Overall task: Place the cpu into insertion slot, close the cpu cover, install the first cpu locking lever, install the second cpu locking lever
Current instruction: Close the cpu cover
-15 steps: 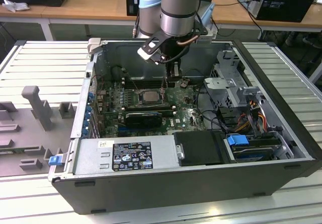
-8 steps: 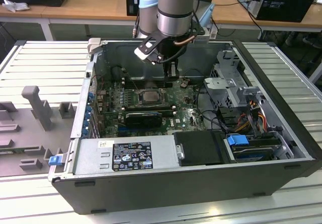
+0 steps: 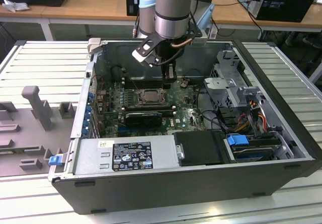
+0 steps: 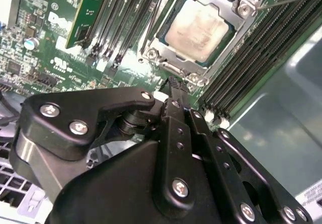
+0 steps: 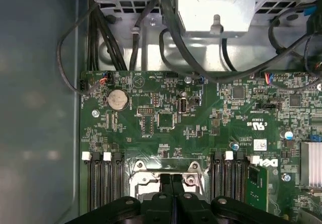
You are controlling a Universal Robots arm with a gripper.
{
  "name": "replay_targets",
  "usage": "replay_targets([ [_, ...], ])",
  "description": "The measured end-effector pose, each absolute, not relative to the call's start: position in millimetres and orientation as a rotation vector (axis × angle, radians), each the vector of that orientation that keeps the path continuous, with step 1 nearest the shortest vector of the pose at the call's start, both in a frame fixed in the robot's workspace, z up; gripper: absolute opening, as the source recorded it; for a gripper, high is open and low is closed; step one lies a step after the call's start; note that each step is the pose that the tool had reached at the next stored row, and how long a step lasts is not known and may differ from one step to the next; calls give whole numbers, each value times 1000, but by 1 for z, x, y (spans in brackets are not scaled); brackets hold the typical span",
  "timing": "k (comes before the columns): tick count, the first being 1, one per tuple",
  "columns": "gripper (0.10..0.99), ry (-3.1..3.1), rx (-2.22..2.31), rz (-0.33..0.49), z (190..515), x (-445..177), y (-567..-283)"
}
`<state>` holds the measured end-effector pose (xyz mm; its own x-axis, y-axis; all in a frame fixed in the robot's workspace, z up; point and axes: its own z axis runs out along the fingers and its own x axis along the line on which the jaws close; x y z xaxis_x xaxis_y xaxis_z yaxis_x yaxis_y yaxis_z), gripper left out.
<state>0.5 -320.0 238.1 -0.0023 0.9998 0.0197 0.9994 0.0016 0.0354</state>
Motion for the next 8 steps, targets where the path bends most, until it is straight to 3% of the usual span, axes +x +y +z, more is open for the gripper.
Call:
replay_targets([
  [8,106,2244,2189,67,228,-29,-319],
])
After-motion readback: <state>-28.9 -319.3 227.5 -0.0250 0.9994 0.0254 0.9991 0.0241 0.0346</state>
